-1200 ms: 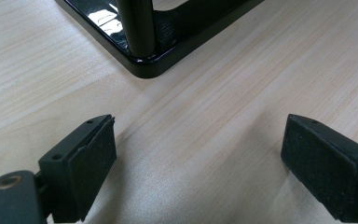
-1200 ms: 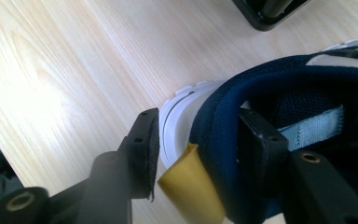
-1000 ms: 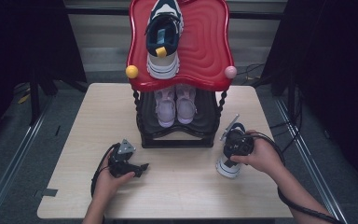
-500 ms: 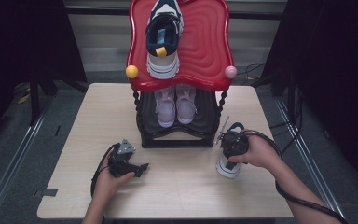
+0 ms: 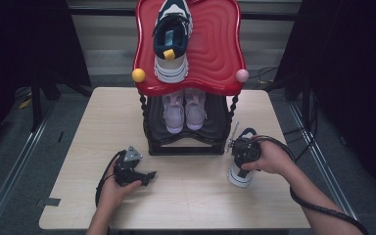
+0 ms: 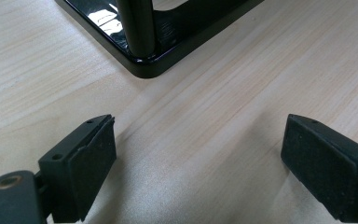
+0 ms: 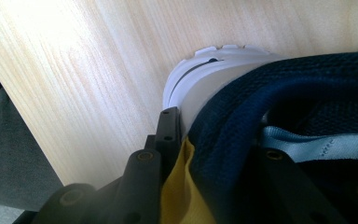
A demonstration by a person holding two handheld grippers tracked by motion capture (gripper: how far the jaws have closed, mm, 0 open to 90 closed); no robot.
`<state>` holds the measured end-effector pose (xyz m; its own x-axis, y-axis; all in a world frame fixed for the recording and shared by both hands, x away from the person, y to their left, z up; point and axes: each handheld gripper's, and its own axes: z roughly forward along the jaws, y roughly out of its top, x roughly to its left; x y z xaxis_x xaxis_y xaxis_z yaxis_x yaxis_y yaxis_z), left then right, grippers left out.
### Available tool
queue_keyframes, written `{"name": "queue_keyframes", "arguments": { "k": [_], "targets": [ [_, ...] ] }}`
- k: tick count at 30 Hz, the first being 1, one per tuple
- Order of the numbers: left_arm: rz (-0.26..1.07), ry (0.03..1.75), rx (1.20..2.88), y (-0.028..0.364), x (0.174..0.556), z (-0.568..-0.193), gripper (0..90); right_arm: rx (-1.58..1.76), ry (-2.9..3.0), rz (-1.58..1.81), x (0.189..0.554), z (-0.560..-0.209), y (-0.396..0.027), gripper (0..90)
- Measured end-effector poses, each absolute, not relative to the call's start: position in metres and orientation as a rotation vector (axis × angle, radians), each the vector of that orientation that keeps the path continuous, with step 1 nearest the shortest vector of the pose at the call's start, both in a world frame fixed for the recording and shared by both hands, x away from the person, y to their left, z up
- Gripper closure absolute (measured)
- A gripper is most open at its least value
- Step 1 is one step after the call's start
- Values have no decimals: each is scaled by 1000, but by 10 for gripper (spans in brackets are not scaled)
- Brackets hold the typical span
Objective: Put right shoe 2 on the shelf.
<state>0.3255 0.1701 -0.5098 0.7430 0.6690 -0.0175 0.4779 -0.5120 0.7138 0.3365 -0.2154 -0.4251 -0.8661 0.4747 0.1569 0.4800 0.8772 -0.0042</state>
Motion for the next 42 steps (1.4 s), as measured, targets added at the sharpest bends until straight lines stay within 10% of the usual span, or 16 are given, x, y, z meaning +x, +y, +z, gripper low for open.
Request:
{"name": "queue_keyframes", "arguments": {
  "k": [42],
  "targets": [
    [339,861,2206,170,326,-510,97,-691,-2961,-109,334,-321,-232,745]
  ]
}}
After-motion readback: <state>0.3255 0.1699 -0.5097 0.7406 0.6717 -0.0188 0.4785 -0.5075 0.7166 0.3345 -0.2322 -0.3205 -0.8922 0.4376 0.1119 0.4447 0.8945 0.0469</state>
